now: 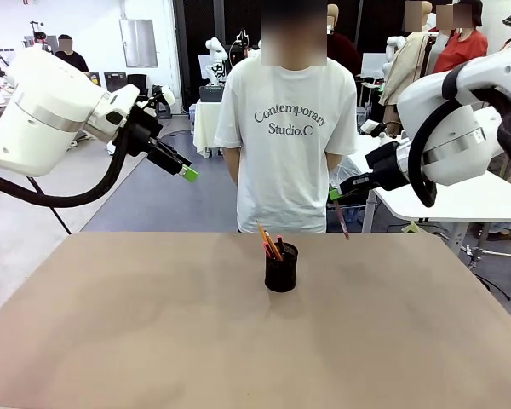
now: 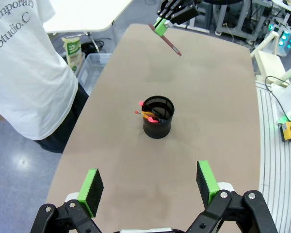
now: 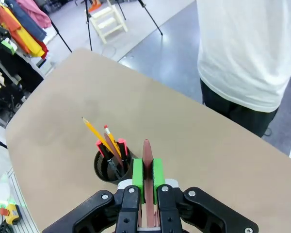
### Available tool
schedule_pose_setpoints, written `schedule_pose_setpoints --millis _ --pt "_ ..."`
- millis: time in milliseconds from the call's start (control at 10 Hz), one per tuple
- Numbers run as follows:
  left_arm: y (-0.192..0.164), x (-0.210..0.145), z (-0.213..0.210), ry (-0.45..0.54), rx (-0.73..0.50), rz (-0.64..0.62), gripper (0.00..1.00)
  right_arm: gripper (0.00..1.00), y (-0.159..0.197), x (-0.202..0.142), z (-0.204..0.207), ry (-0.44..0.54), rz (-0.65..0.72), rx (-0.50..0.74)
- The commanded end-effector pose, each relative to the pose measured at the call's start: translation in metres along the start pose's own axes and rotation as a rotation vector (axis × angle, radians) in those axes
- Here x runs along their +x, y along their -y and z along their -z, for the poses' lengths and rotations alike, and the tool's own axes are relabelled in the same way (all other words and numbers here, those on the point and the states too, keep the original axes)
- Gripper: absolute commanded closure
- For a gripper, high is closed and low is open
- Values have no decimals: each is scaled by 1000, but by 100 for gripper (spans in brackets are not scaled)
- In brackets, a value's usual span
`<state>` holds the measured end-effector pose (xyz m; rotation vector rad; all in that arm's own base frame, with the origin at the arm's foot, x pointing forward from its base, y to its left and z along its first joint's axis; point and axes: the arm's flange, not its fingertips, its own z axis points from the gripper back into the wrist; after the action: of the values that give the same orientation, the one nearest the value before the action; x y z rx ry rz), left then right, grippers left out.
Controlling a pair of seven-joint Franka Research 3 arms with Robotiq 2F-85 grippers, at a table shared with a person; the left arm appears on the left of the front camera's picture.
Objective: Place the pens into the pen holder.
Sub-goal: Pick up a writing instrument from the table and place it into the Pen holder.
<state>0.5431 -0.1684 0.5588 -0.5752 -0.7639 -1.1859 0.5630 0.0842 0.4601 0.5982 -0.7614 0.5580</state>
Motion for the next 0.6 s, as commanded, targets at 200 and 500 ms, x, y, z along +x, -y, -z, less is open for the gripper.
schedule_pose_setpoints --millis 200,500 --pt "0 0 -3 1 0 -4 0 100 -2 -3 13 301 -118 150" --pt "0 0 -3 1 0 -4 0 100 -13 -6 25 406 -243 241"
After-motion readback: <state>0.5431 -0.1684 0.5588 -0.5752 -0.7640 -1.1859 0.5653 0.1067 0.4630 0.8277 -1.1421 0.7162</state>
